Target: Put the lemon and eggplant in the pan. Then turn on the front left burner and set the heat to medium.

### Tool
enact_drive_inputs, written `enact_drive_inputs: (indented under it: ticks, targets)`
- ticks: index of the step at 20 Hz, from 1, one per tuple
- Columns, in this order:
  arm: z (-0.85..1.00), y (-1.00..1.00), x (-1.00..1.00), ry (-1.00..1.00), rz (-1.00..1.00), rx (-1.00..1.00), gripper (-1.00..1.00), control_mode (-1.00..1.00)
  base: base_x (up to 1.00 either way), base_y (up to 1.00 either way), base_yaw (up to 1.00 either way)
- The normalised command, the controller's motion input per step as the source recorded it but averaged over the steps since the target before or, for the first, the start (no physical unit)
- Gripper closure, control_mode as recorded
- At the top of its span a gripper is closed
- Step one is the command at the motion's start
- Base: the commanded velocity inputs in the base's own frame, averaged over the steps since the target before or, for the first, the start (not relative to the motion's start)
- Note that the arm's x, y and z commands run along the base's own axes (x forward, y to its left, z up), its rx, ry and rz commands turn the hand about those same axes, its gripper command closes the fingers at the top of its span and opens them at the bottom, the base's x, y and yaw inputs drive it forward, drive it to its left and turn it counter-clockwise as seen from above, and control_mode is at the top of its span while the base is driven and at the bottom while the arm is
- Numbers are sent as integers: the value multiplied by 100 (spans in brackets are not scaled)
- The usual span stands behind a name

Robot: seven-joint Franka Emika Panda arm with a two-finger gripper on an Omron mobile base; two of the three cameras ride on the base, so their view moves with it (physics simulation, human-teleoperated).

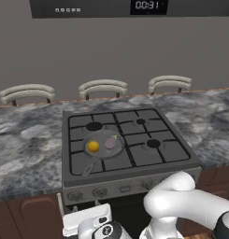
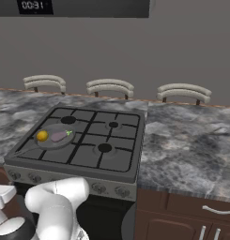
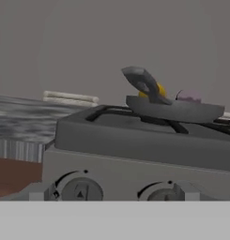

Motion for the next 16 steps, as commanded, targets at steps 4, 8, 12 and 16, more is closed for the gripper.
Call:
enact_drive_inputs:
  ticks: [4, 8, 12, 16]
  targets:
    - [-9, 0, 17, 0, 0, 1, -100, -100, 0, 0, 0]
    - [-9, 0, 16, 0, 0, 0, -100, -100, 0, 0, 0]
    - [-10, 0, 16, 0, 0, 0, -100, -100, 0, 0, 0]
    - [-11, 2, 14, 0, 0, 0, -100, -100, 0, 0, 0]
